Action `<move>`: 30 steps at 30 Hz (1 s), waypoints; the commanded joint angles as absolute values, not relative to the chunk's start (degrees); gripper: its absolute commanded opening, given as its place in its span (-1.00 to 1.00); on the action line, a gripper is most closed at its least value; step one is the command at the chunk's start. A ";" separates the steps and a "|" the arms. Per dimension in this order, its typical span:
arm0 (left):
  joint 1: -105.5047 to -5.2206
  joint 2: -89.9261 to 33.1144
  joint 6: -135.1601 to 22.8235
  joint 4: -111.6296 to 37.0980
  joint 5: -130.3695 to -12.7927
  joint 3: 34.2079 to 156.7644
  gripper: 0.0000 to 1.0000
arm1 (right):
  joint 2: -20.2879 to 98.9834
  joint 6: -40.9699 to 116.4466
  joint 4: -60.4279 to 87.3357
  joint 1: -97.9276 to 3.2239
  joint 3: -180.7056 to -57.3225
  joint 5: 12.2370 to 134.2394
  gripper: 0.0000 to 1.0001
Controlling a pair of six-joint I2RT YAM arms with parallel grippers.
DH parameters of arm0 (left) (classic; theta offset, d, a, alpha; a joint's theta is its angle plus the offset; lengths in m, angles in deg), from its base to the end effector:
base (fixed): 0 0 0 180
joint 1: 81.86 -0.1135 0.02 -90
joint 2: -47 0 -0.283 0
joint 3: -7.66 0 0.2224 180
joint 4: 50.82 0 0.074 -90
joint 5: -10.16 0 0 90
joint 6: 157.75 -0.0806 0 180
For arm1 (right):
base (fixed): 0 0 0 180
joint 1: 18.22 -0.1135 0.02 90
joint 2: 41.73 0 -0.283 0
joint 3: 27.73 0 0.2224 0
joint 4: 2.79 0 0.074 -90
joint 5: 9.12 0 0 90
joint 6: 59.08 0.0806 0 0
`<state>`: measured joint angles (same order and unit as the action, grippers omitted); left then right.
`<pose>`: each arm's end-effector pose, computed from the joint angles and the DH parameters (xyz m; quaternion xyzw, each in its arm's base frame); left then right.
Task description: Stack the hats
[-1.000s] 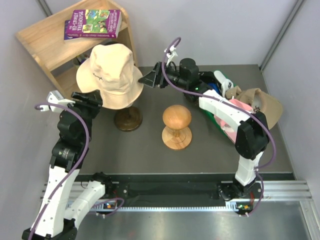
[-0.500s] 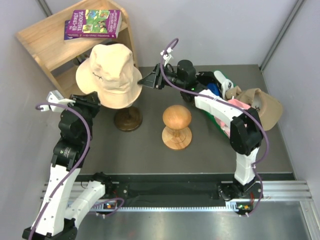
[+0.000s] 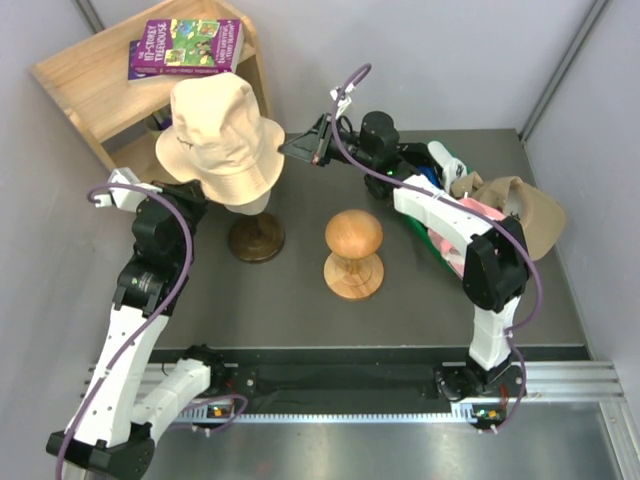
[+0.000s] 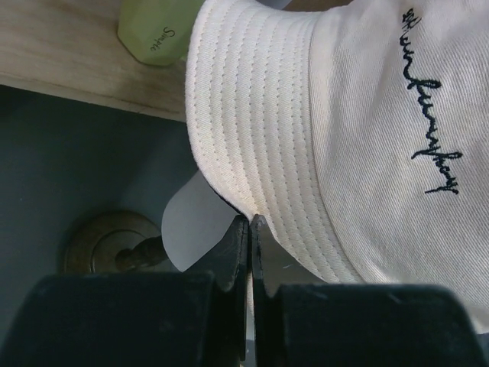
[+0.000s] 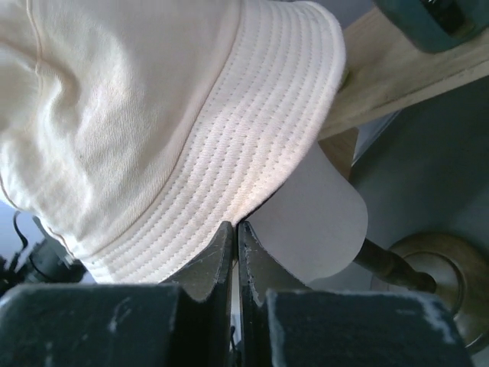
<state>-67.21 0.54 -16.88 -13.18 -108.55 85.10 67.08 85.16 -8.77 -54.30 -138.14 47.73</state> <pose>0.1640 -0.0029 0.4163 -0.3816 0.6366 -0.1928 0.6419 0.3570 0.3147 0.4063 -0.1123 0.6574 0.6438 0.3752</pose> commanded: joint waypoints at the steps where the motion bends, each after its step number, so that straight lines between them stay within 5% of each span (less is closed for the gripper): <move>1: -67.45 0.68 -12.73 -13.54 -111.13 87.74 -1.00 | 63.99 86.47 -4.12 -54.17 -146.73 51.87 -1.00; 15: -67.80 -1.51 -4.21 -3.79 -109.99 89.32 -1.00 | 65.93 86.74 21.55 -54.35 -156.94 59.61 -1.00; 30: -67.89 2.09 0.19 1.31 -107.88 83.97 -1.00 | 59.96 83.22 23.67 -55.05 -147.27 62.86 -1.00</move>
<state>-67.53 1.24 -1.27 -2.43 -108.11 86.04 63.63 85.64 22.75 -54.87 -149.24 60.26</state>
